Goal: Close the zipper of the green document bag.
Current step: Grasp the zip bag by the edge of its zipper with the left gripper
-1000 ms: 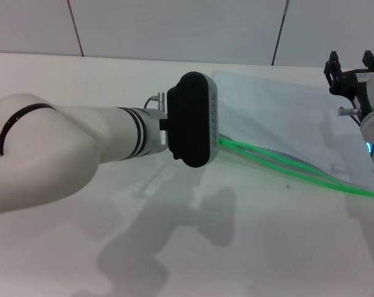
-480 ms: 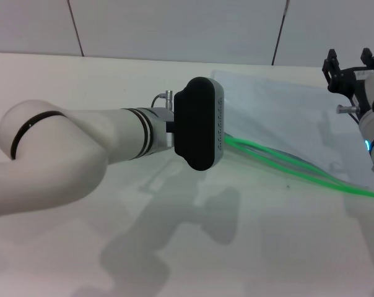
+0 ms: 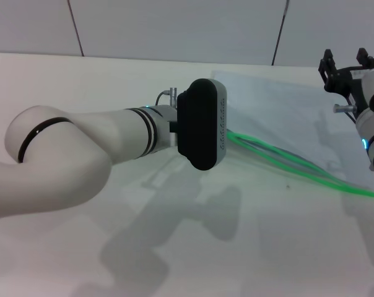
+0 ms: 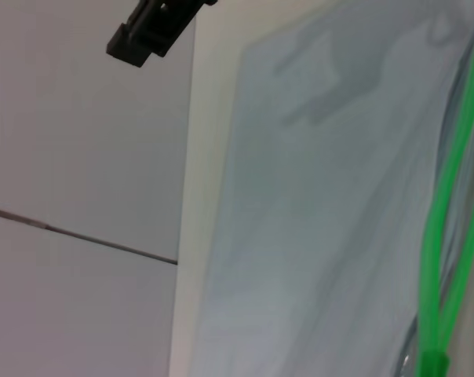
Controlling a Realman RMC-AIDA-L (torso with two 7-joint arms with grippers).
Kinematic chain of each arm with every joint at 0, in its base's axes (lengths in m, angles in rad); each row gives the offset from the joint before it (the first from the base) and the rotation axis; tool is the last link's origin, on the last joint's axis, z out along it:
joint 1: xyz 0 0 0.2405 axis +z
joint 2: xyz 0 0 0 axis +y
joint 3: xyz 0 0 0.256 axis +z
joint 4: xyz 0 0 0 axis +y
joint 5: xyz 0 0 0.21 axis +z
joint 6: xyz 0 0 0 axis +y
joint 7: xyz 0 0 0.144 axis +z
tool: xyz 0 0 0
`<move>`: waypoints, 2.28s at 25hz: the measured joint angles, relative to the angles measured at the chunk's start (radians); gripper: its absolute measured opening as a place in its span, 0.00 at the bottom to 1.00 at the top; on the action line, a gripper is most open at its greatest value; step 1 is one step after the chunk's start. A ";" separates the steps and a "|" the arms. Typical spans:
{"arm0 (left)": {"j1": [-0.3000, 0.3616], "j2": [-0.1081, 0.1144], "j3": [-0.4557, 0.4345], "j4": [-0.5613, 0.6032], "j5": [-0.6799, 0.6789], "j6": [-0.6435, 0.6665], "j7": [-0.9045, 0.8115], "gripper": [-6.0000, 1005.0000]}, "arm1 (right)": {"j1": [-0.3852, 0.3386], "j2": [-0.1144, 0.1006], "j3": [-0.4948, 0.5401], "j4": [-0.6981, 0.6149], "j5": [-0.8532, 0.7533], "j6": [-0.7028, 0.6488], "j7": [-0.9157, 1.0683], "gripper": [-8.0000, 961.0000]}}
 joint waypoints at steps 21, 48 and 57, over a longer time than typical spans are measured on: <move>-0.041 0.001 0.039 -0.090 -0.036 -0.097 -0.001 0.50 | 0.009 0.002 -0.006 -0.002 0.000 0.000 0.000 0.67; -0.003 0.003 0.064 -0.077 -0.110 -0.162 -0.006 0.08 | -0.005 -0.019 -0.016 -0.100 -0.038 -0.072 0.000 0.67; 0.093 0.008 0.028 0.061 -0.116 -0.153 -0.007 0.06 | -0.061 -0.181 -0.015 -0.322 -0.408 -0.248 0.208 0.67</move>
